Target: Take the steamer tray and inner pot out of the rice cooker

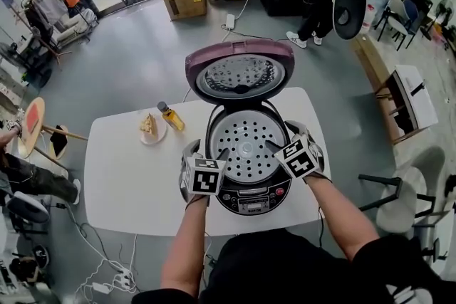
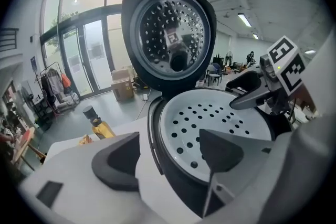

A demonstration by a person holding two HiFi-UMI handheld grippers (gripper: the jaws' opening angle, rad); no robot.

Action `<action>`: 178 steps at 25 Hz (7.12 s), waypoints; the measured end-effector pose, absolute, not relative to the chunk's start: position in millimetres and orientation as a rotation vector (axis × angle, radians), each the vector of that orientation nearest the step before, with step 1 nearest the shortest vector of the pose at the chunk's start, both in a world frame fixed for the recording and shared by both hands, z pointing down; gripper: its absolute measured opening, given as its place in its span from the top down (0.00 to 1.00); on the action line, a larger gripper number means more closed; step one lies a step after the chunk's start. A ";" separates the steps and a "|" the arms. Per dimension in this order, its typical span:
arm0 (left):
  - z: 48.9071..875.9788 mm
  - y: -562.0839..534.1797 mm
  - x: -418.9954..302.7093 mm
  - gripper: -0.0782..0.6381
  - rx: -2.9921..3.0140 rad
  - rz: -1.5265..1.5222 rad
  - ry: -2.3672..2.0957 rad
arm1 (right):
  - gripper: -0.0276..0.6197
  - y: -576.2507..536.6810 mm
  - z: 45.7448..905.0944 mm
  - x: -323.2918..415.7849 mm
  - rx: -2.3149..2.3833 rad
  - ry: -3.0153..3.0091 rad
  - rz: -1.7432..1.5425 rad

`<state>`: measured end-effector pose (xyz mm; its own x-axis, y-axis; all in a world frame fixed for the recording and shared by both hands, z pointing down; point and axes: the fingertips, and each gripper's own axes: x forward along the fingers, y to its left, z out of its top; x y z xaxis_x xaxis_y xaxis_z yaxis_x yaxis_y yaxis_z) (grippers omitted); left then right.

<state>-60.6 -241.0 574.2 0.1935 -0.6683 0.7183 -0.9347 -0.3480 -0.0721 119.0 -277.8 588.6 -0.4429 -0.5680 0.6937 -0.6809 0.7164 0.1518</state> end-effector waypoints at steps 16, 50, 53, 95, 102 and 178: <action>590.8 -253.2 -58.5 0.64 2.114 1.162 -1.512 | 0.60 -293.3 602.0 120.9 0.918 -2.121 0.079; 583.8 -255.3 -62.3 0.74 2.157 1.166 -1.526 | 0.81 -300.3 589.0 120.6 1.019 -2.099 -0.047; 583.7 -254.9 -62.9 0.74 2.160 1.168 -1.530 | 0.81 -299.5 589.0 119.9 1.015 -2.104 -0.049; 477.8 -238.2 -53.5 0.77 2.227 1.065 -1.798 | 0.84 -285.3 479.2 126.0 1.129 -2.265 -0.232; 465.1 -217.6 -50.8 0.77 2.183 1.042 -1.891 | 0.84 -273.9 465.9 125.3 1.098 -2.320 -0.294; 679.7 -35.5 -612.1 0.51 1.378 0.779 -2.109 | 0.65 -167.2 662.8 -474.7 0.533 -2.485 -0.094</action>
<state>-612.1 -35.5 679.7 -0.3633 -0.6408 0.6764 -0.9266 0.3244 -0.1903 -474.7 -167.2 662.8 -0.7458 -0.3949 0.5365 -0.3534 0.9172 0.1838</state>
